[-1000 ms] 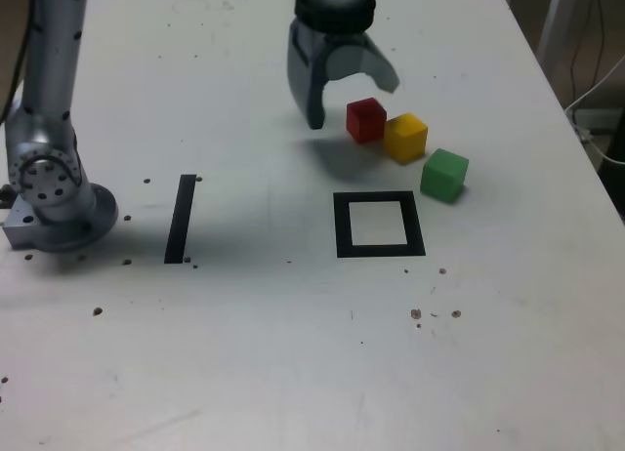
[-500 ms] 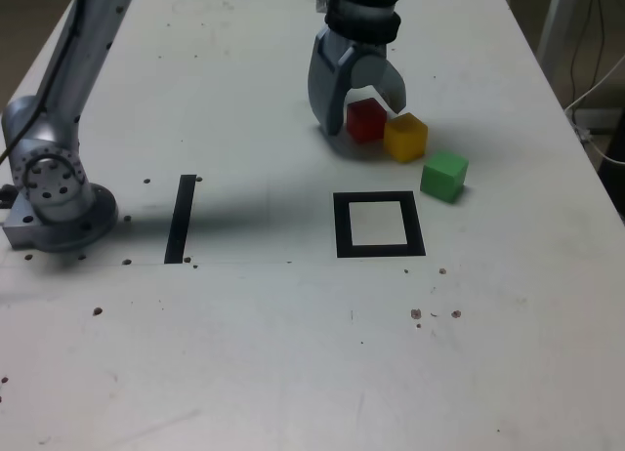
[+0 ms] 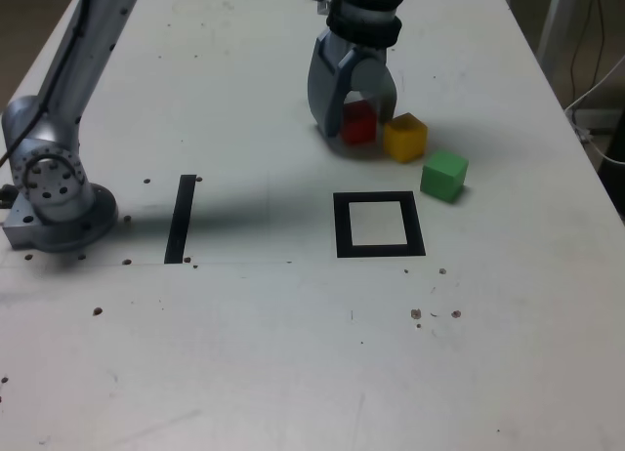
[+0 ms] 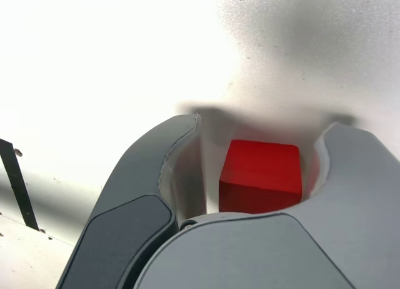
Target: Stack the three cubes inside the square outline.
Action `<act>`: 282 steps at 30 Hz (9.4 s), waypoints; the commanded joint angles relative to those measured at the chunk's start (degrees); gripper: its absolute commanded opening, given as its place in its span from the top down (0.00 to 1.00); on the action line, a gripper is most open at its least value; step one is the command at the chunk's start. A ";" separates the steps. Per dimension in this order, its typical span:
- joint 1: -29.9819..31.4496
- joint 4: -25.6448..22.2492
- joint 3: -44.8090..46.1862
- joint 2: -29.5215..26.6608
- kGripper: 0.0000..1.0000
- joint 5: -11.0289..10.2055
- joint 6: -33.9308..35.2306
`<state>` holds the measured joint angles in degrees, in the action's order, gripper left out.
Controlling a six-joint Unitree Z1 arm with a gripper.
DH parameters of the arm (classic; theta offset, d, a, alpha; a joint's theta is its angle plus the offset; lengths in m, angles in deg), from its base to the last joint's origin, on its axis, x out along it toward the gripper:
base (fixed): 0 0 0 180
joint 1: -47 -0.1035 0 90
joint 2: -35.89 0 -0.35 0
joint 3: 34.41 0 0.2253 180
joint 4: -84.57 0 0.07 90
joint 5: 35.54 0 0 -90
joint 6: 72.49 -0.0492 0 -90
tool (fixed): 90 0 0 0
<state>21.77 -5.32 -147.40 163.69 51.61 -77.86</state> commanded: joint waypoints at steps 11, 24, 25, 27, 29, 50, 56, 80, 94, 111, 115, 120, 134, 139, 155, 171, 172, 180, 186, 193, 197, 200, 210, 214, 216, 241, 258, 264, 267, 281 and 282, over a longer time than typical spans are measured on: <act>0.51 -0.70 0.32 -0.77 0.68 0.09 -0.07; 8.25 -1.26 4.97 -8.85 0.68 2.01 0.33; 9.26 -1.09 5.42 -9.23 0.68 2.33 0.46; 11.38 -0.66 6.25 -9.83 0.68 2.89 0.80; 13.95 -0.02 7.03 -10.18 0.68 3.58 1.19; 24.22 6.01 10.84 -8.97 0.68 6.21 3.44; 24.39 7.24 11.37 -7.62 0.66 6.28 3.43; 21.09 10.36 15.24 -14.23 0.01 0.87 4.58; 11.68 8.76 5.77 -9.45 0.00 0.08 5.47; 7.11 1.61 -5.63 1.63 0.16 3.60 4.20; 6.89 0.46 -7.40 3.39 0.35 4.42 3.66; 6.91 1.42 -8.03 3.90 0.64 4.47 3.03; 6.98 2.02 -7.99 3.80 0.70 4.64 2.35; 7.04 1.89 -7.88 3.54 0.70 4.66 2.30; 11.54 -2.18 -4.67 -6.44 0.70 2.71 2.22; 22.19 -3.35 4.46 -15.22 0.70 5.17 0.35; 22.91 -3.12 4.91 -15.34 0.70 5.60 0.37; 26.45 -0.27 7.13 -15.18 0.70 7.60 0.45; 26.54 0.60 7.41 -14.06 0.70 7.78 0.36; 26.40 1.72 7.52 -12.30 0.70 7.96 0.04; 26.09 1.96 7.87 -11.95 0.70 7.98 -0.16; 25.89 2.04 8.07 -11.71 0.70 7.92 -0.28; 25.22 2.58 8.28 -10.91 0.69 7.70 -0.76; 25.05 3.27 8.23 -10.54 0.62 7.50 -1.08; 24.84 3.58 8.30 -10.23 0.45 7.50 -1.53; 17.88 0.94 8.04 -15.57 0.01 -0.57 -0.26; 15.08 -1.54 -11.92 -3.16 0.00 -1.58 -20.65; 15.23 0.26 -12.86 -1.18 0.01 -0.12 -28.06; 15.35 0.29 -13.06 -0.39 0.02 0.40 -30.21; 17.27 1.38 -12.39 4.05 0.18 2.84 -31.67; 17.32 1.40 -12.41 4.34 0.23 2.98 -31.48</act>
<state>38.99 -4.04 -159.83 167.57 54.46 -109.57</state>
